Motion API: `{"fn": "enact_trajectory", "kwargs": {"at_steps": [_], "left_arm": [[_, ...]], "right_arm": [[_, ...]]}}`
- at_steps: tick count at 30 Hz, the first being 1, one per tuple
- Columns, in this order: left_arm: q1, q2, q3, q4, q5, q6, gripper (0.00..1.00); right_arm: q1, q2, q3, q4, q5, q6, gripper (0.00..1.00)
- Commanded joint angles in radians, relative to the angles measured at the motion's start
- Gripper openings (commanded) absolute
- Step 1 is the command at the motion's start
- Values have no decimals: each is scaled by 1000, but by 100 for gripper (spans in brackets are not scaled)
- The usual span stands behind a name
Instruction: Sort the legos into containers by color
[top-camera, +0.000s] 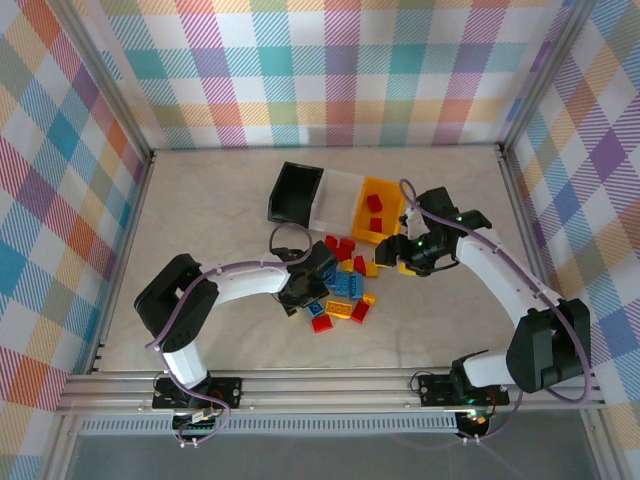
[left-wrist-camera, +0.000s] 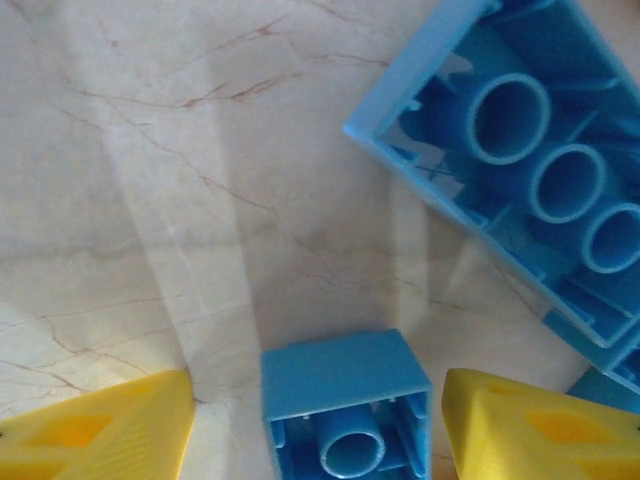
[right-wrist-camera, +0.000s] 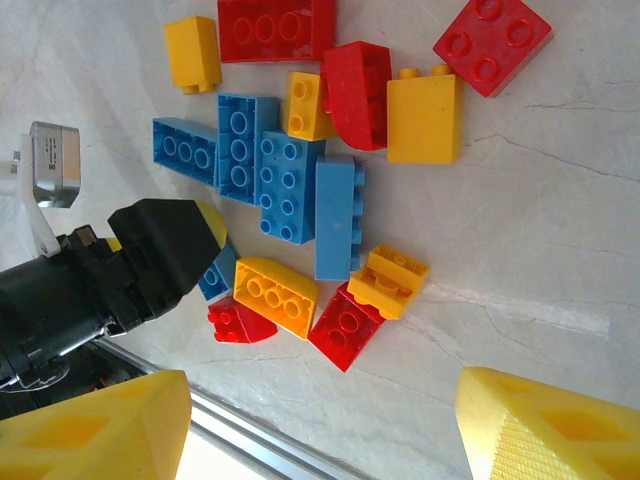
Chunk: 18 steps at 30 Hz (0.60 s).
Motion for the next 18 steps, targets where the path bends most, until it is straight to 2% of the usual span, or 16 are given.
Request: {"fn": "enact_trajectory", "kwargs": {"at_steps": [1, 3, 8, 13, 18], "left_arm": [[-10, 23, 0, 21, 28, 3, 59], [-10, 23, -9, 26, 36, 2, 50], [-11, 28, -14, 24, 39, -5, 38], [-8, 0, 4, -24, 17, 3, 30], [18, -85, 57, -124, -26, 54, 29]], "right_arm": [[3, 0, -1, -7, -8, 7, 70], [2, 10, 4, -6, -7, 4, 70], [3, 20, 12, -5, -3, -2, 70], [2, 22, 4, 1, -2, -1, 70], [0, 21, 7, 5, 3, -2, 71]]}}
